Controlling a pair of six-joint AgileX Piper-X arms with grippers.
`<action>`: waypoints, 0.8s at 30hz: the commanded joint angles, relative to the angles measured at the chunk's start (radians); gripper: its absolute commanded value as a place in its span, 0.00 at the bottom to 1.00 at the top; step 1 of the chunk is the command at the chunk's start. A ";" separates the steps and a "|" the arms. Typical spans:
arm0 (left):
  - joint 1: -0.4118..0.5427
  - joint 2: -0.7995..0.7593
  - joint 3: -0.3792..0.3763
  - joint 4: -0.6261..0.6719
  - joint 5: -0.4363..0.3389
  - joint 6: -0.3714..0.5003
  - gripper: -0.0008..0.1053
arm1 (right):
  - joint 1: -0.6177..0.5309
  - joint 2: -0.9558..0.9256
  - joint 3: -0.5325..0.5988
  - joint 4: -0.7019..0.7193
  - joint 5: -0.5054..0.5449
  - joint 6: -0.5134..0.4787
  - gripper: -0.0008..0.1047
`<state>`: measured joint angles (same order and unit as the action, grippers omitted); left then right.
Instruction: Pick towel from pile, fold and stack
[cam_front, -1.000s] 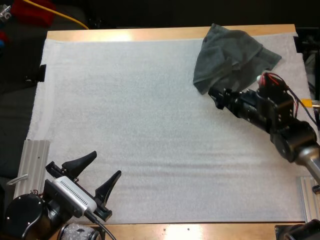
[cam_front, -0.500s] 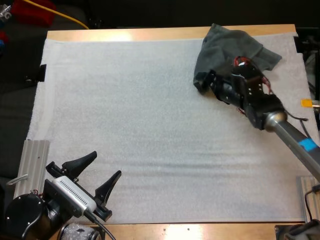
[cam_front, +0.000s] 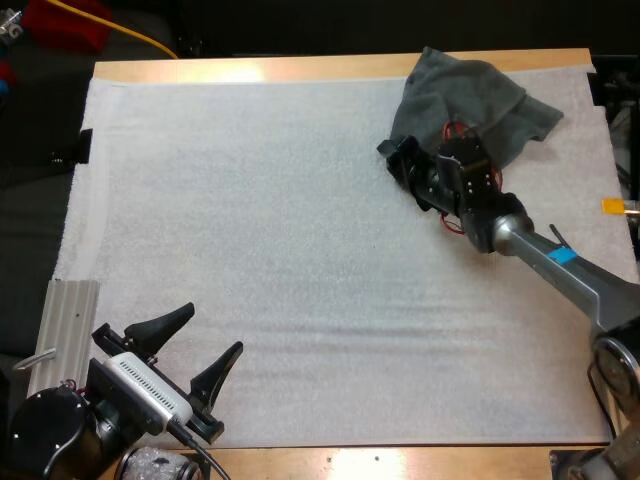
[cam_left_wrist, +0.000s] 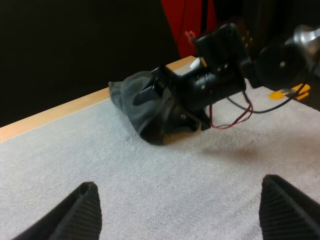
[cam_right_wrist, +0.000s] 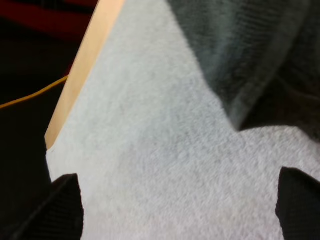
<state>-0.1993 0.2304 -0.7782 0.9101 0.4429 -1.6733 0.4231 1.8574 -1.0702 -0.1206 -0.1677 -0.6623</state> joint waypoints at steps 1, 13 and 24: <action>-0.003 0.002 -0.005 -0.011 0.017 -0.011 0.60 | -0.001 0.019 -0.008 -0.043 -0.009 0.014 0.73; -0.003 0.002 -0.005 -0.011 0.019 -0.011 0.60 | -0.019 0.130 -0.038 -0.224 0.017 0.067 0.73; -0.003 0.002 -0.005 -0.011 0.019 -0.011 0.60 | -0.061 0.181 -0.053 -0.243 0.034 0.123 0.48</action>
<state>-0.1993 0.2304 -0.7782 0.9101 0.4543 -1.6759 0.3685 2.0405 -1.1170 -0.3548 -0.1362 -0.5437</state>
